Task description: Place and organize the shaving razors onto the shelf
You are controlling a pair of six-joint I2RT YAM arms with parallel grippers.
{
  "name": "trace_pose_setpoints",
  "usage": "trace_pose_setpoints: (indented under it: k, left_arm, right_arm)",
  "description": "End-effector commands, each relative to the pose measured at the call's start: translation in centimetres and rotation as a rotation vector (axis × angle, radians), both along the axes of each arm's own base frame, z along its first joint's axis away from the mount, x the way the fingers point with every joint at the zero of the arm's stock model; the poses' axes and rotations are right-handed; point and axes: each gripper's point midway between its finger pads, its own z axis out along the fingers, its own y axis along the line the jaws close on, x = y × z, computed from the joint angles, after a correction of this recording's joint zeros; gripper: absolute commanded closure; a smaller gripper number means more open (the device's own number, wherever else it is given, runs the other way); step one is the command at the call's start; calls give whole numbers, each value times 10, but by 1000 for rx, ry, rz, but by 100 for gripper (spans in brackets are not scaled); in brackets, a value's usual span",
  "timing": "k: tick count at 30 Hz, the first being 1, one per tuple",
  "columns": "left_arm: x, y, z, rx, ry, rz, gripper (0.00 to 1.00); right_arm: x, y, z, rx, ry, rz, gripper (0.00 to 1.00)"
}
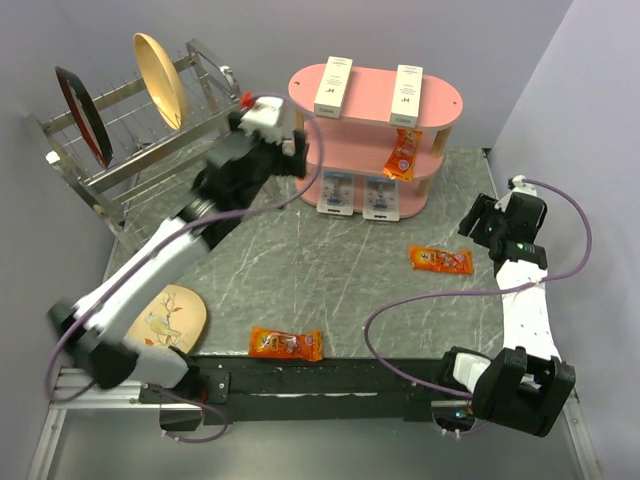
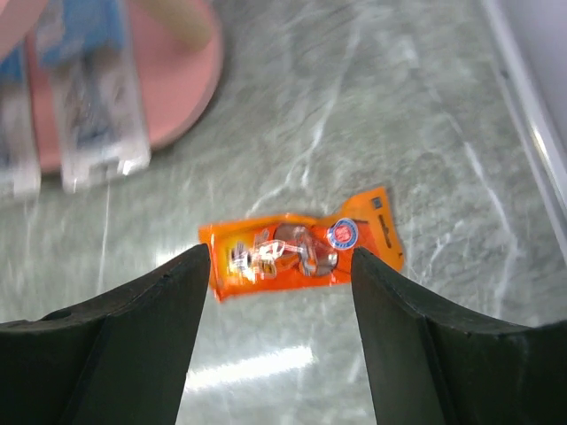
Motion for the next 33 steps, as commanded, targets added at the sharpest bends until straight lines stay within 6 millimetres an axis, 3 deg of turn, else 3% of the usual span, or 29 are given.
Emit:
trace_pose_setpoints:
  k: [1,3,4,6,7,8,10,11,13,17,21,23,28,33]
  left_arm:
    - [-58,-12,-59,29,60,-252,1]
    - [-94,-33,-74,113,20,-506,1]
    - [-106,-39,-98,155,56,-585,1]
    - [-125,-53,-122,210,74,-731,1]
    - [-125,-54,-144,232,119,-742,1]
    - [-122,-56,-150,239,121,-736,1]
    - [-110,-55,-166,256,158,-683,0]
    - [-104,-53,-169,261,167,-658,1]
    - [-89,-50,-182,299,203,-614,0]
    - [-82,-50,-209,358,290,-606,1]
    - [-73,-46,-220,378,358,-559,1]
    - [-67,-45,-218,389,367,-545,1]
    - [-70,-47,-236,398,412,-561,0]
    - [-72,-53,-238,375,434,-583,1]
  right_arm:
    - [-10,27,0,-149,27,407,28]
    - [-18,29,-27,-166,133,523,27]
    - [-20,26,-35,-171,178,541,27]
    - [-19,21,-49,-176,260,610,28]
    - [-18,17,-51,-180,267,634,28]
    - [-14,13,-49,-229,264,706,29]
    - [-12,11,-62,-227,295,807,29]
    - [-7,4,-61,-319,281,907,29]
    - [-8,0,-79,-355,319,1009,28]
    - [0,-4,-97,-467,297,1261,26]
    - [3,-9,-122,-416,359,1380,27]
    - [-3,-12,-132,-416,401,1445,27]
    - [-17,-20,-162,-488,469,1536,29]
    - [-29,-22,-168,-516,479,1542,44]
